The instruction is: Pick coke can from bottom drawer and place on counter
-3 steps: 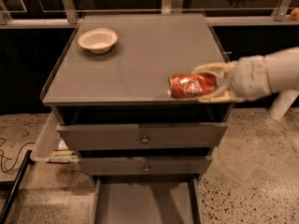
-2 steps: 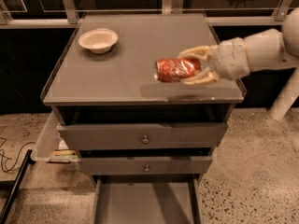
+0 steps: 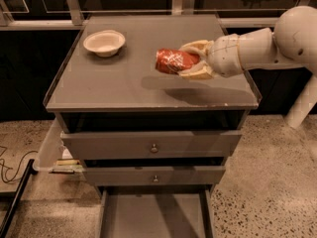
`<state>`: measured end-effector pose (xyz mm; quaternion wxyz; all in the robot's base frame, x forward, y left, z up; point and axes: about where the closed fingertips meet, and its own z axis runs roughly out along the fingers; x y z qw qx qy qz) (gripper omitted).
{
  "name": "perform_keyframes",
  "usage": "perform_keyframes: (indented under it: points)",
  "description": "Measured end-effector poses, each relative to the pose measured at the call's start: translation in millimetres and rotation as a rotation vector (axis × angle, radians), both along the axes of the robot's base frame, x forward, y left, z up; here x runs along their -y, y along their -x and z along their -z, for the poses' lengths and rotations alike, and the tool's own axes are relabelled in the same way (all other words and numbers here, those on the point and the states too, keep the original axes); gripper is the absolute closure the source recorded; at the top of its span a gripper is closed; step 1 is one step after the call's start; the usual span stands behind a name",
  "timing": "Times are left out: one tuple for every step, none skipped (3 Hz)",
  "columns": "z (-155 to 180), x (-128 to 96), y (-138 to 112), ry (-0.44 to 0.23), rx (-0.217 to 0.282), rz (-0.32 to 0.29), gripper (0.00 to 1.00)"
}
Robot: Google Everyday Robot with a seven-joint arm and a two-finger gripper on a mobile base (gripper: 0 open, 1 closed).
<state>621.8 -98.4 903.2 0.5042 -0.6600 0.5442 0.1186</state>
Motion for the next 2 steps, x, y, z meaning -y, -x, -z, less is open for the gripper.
perform_keyframes:
  points:
    - [10.4,4.8,-20.9,-0.005,-0.015,0.122,1.00]
    - [16.4,11.2,-35.0,-0.019,-0.029,0.203,1.00]
